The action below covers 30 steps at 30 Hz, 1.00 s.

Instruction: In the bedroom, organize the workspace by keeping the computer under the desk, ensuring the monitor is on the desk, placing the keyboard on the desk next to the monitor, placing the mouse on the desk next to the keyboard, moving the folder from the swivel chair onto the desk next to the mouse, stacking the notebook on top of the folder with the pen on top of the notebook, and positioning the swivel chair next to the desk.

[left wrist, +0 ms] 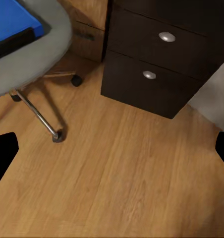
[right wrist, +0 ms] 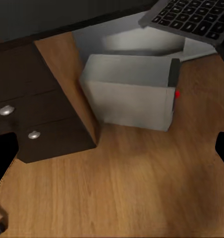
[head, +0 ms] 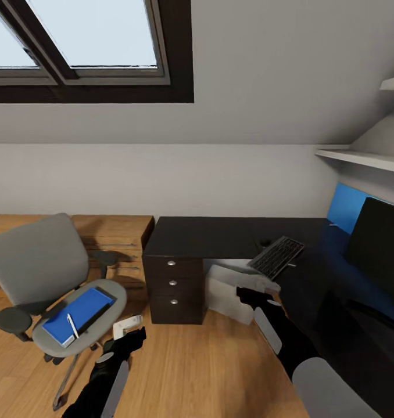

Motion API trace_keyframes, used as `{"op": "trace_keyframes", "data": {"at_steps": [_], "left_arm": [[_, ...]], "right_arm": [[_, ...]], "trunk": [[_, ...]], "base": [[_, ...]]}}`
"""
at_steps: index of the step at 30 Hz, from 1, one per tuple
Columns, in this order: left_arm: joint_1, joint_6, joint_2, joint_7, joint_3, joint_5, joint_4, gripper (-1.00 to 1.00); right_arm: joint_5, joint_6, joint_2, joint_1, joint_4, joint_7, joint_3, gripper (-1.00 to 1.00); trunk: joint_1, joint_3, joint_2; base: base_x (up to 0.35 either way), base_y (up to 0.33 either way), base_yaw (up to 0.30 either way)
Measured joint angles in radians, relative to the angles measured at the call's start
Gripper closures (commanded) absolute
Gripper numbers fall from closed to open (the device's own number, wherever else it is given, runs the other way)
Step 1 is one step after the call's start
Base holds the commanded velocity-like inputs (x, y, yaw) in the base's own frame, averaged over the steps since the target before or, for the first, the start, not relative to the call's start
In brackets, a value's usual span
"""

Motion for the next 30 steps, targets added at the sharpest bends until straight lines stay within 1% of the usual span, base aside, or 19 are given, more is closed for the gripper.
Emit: {"op": "trace_keyframes", "data": {"at_steps": [1,2,3,6,8,9,10,11,12,13,15,19,30], "left_arm": [[0.000,0.029,-0.001,-0.001,-0.002,0.001,-0.038,-1.00],[-0.001,0.042,-0.002,-0.001,-0.003,0.001,-0.052,-1.00],[0.000,0.068,0.000,-0.002,-0.004,0.001,-0.080,-1.00],[0.011,0.088,0.002,-0.002,-0.004,0.002,-0.126,-1.00],[0.036,0.091,0.003,-0.002,-0.004,0.001,-0.162,-1.00],[0.049,0.092,0.003,-0.002,-0.004,0.002,-0.191,-1.00],[0.064,0.092,0.003,-0.003,-0.004,0.002,-0.226,-1.00],[0.098,0.093,0.003,-0.003,-0.004,0.001,-0.292,-1.00],[0.148,0.094,0.003,-0.003,-0.004,0.001,-0.374,-1.00],[0.167,0.095,0.003,-0.004,-0.004,0.002,-0.400,-1.00],[0.188,0.097,0.004,-0.004,-0.003,0.003,-0.425,-1.00],[0.198,0.100,0.004,-0.004,-0.003,0.003,-0.437,-1.00],[0.198,0.100,0.004,-0.004,-0.002,0.002,-0.425,-1.00]], "right_arm": [[0.000,0.006,-0.008,0.002,-0.035,-0.003,0.000,-1.00],[-0.001,0.010,-0.012,0.006,-0.058,-0.005,-0.001,-1.00],[-0.002,0.023,-0.025,0.031,-0.136,-0.008,0.000,-1.00],[0.003,0.059,-0.037,0.130,-0.314,-0.025,-0.002,-1.00],[0.005,0.070,-0.040,0.175,-0.407,-0.051,-0.002,-1.00],[0.005,0.072,-0.042,0.190,-0.439,-0.064,-0.002,-1.00],[0.006,0.074,-0.043,0.200,-0.460,-0.075,-0.002,-1.00],[0.006,0.076,-0.044,0.209,-0.479,-0.086,-0.001,-1.00],[0.007,0.077,-0.045,0.215,-0.491,-0.093,-0.001,-1.00],[0.007,0.077,-0.045,0.216,-0.494,-0.096,-0.001,-1.00],[0.007,0.076,-0.046,0.218,-0.501,-0.099,-0.001,-1.00],[0.007,0.073,-0.044,0.219,-0.508,-0.104,-0.001,-1.00],[0.007,0.069,-0.044,0.219,-0.508,-0.105,-0.003,-1.00]], "trunk": [[0.000,0.000,0.000],[0.000,0.000,0.000],[0.000,0.000,0.000],[0.000,0.000,0.000],[0.000,0.000,0.000],[0.000,0.000,0.000],[0.000,0.000,0.000],[0.000,0.000,0.000],[0.000,0.000,0.000],[0.000,0.000,0.000],[0.000,0.000,0.000],[0.000,0.000,0.000],[0.000,0.000,0.000]], "base": [[0.322,-0.151,0.000],[0.322,-0.151,0.000],[0.322,-0.151,0.000],[0.321,-0.151,0.000],[0.321,-0.152,0.000],[0.321,-0.151,0.000],[0.321,-0.148,0.000],[0.323,-0.106,0.000],[0.326,-0.068,0.000],[0.329,-0.043,0.000],[0.331,-0.018,0.000],[0.333,0.003,0.000],[0.333,0.001,0.000]]}}
